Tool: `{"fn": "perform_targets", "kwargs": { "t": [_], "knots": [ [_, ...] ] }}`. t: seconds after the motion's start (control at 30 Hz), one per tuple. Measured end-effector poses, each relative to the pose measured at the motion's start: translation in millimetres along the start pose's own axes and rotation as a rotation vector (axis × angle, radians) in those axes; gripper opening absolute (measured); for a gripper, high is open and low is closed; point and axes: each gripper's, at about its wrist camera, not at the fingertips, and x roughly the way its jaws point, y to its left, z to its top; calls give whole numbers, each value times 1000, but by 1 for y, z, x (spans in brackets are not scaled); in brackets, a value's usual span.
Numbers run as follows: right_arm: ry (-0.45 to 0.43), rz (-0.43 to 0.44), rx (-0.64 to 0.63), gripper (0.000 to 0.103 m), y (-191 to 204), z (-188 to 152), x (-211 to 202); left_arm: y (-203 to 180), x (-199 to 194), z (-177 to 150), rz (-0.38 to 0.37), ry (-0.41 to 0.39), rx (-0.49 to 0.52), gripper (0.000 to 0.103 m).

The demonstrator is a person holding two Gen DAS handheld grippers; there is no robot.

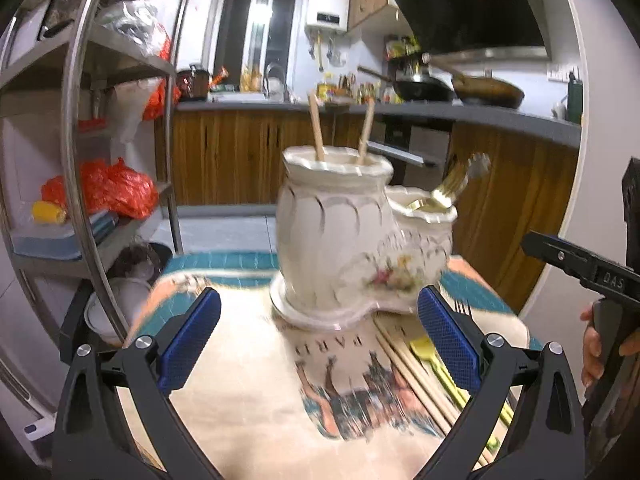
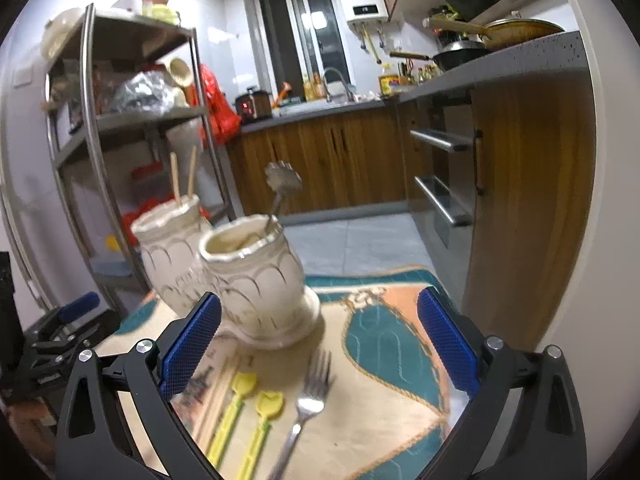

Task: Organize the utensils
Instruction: 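Move both tools back down to the remaining utensils on the cloth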

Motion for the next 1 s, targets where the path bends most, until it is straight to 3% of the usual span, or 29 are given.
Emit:
{"fn": "perform_targets", "kwargs": {
  "t": [0.33,0.5,0.57,0.7,0.83,0.93,1.0],
  "knots": [
    [175,-64,-46,98,-17,-9,26,-37,33,-29,-15,312,66,97],
    [247,-31,-30,97,-19,-16,40,-47,40,-36,-4,361,106,95],
    [263,-27,-49,96,-15,-19,41,-50,44,-40,-1,389,123,90],
    [304,0,-69,80,-6,-24,47,-53,48,-44,7,407,136,84],
    [400,74,-36,56,-2,-33,59,-59,52,-44,-3,427,125,76],
    [432,75,-76,47,5,-38,58,-65,51,-44,-15,430,149,66],
    [440,79,-91,46,10,-40,54,-66,51,-44,-27,427,158,57]
  ]
}}
